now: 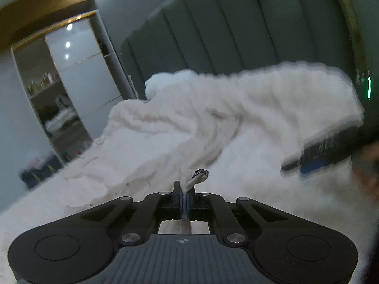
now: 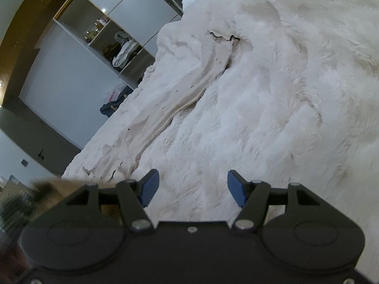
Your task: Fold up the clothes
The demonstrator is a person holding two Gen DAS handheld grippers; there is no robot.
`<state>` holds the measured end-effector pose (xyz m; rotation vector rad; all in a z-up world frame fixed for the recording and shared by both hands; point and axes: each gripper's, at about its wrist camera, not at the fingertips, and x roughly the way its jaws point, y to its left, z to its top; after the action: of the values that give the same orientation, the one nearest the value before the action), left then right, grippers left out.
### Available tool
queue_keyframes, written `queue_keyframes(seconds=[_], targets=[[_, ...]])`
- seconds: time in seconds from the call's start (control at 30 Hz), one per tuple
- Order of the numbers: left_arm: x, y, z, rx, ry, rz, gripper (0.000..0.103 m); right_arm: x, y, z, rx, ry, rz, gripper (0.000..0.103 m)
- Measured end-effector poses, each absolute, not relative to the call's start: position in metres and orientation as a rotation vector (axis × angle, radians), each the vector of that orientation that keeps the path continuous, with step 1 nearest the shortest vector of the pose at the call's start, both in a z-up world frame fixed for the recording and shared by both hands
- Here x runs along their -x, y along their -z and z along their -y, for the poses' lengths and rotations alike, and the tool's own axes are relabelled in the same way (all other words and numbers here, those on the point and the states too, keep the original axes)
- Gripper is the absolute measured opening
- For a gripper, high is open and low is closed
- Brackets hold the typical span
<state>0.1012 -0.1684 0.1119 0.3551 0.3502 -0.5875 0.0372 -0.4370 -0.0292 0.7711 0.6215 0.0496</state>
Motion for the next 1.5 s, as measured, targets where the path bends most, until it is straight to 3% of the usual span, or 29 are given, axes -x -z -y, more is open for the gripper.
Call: queue_keyframes(seconds=[0.17, 0.27, 0.47, 0.77, 0.93, 1.1, 1.13, 1.2, 1.23, 1.33, 1.4, 1.5], targets=[[-0.125, -0.173, 0.117, -0.089, 0.735, -0.401, 0.002, -0.035, 0.027, 0.436, -0.767, -0.064, -0.622, 0.062], [-0.133, -0.175, 0.11, -0.013, 0.815, -0.432, 0.002, -0.036, 0.028, 0.436, -0.769, -0.069, -0.631, 0.062], [-0.134, -0.145, 0.12, 0.067, 0.903, -0.526, 0.002, -0.04, 0.015, 0.394, -0.599, -0.26, -0.616, 0.062], [-0.134, -0.121, 0.145, 0.037, 0.989, -0.621, 0.002, -0.051, 0.005, 0.295, -0.288, -0.52, -0.406, 0.062], [-0.151, -0.108, 0.151, 0.071, 1.044, -0.735, 0.003, -0.049, 0.007, 0.253, -0.142, -0.772, -0.414, 0.047], [-0.183, -0.076, 0.186, 0.081, 1.097, -0.918, 0.008, 0.01, -0.008, 0.27, -0.111, -1.067, -0.278, 0.047], [-0.185, -0.071, 0.193, 0.051, 1.081, -0.924, 0.01, 0.022, -0.01, 0.278, -0.112, -1.105, -0.26, 0.048], [-0.188, -0.059, 0.2, 0.018, 1.034, -0.953, 0.046, 0.03, -0.011, 0.287, -0.119, -1.111, -0.27, 0.048], [-0.189, -0.052, 0.198, 0.028, 1.0, -0.975, 0.053, 0.033, -0.011, 0.293, -0.123, -1.103, -0.284, 0.048], [-0.172, -0.046, 0.172, 0.01, 0.923, -0.948, 0.061, 0.03, -0.013, 0.309, -0.149, -1.003, -0.354, 0.065], [-0.144, -0.055, 0.14, -0.033, 0.841, -0.883, 0.075, 0.018, -0.014, 0.319, -0.21, -0.928, -0.427, 0.066], [-0.086, -0.066, 0.086, -0.188, 0.65, -0.746, 0.078, 0.01, -0.013, 0.32, -0.161, -0.796, -0.457, 0.066]])
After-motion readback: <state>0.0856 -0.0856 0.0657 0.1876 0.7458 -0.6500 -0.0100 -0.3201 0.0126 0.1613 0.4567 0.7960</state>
